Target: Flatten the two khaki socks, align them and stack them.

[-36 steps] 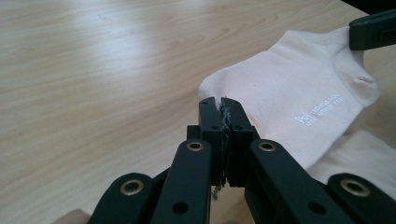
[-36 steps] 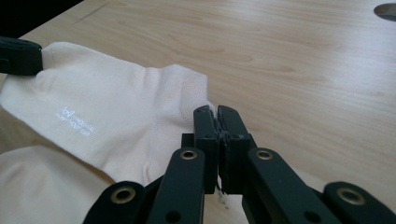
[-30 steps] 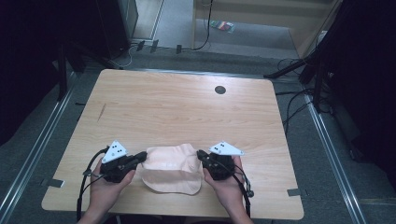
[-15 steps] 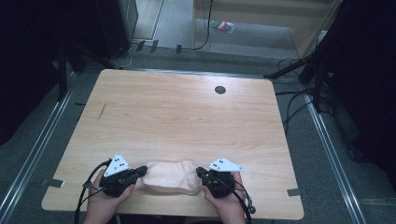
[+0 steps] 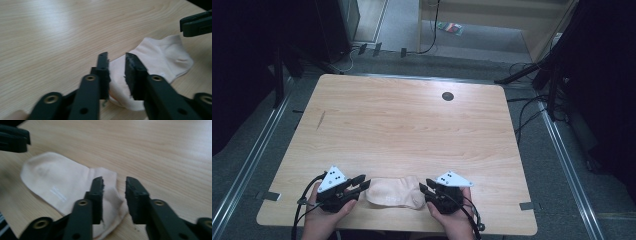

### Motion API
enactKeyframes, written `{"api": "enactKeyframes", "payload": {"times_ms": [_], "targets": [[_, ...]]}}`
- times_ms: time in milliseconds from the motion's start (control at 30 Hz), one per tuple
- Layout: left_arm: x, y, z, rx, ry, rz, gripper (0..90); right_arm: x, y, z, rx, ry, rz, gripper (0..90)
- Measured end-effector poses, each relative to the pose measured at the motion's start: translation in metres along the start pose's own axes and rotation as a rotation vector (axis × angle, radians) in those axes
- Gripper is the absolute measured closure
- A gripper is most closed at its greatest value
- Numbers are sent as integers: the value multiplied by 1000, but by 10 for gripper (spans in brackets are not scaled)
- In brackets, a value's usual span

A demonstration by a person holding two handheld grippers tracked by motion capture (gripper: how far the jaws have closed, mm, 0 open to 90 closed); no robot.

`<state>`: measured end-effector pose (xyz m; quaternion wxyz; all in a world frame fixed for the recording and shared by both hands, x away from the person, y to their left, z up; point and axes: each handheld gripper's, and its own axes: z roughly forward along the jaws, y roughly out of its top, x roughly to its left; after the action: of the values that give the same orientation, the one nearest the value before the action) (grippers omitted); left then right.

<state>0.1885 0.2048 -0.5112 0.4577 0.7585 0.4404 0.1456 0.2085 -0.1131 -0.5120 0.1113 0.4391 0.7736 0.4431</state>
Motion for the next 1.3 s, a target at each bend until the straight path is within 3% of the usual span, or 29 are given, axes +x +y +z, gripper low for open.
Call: {"api": "enactKeyframes", "payload": {"times_ms": [100, 200, 267, 400, 500, 600, 767, 833, 933, 1033, 1200, 1267, 1300], "targets": [[-5, -3, 9, 60, -34, 21, 880, 9, -2, 1, -9, 20, -20, 900], [-6, -9, 18, 101, -27, 19, 899, 18, -9, 11, 45, 40, -49, 900], [-4, -14, 22, 132, -11, 31, 897, 22, -14, 16, 78, 30, -75, 900], [0, -23, 29, 179, 6, 27, 892, 19, -23, 24, 150, 2, -77, 900], [1, -24, 30, 177, 8, 38, 900, 13, -25, 25, 157, 16, -37, 900], [2, -24, 31, 176, 9, 41, 900, 9, -26, 23, 160, 2, -43, 900], [4, -16, 43, 161, 32, 67, 900, -1, -22, 23, 152, -54, -38, 900], [6, -10, 52, 155, 44, 74, 900, -2, -19, 26, 145, -91, -69, 900], [11, -4, 63, 134, 39, 49, 900, -9, -11, 34, 136, -145, -90, 900], [17, -3, 67, 117, 20, 18, 900, -19, -7, 36, 127, -135, -48, 900], [20, -4, 66, 114, 7, 13, 900, -23, -8, 33, 128, -140, -52, 900], [20, -5, 64, 98, -21, 21, 900, -23, -9, 33, 115, -120, -32, 900], [22, -6, 61, 72, -56, 11, 868, -24, -10, 32, 98, -106, -28, 900]]}}
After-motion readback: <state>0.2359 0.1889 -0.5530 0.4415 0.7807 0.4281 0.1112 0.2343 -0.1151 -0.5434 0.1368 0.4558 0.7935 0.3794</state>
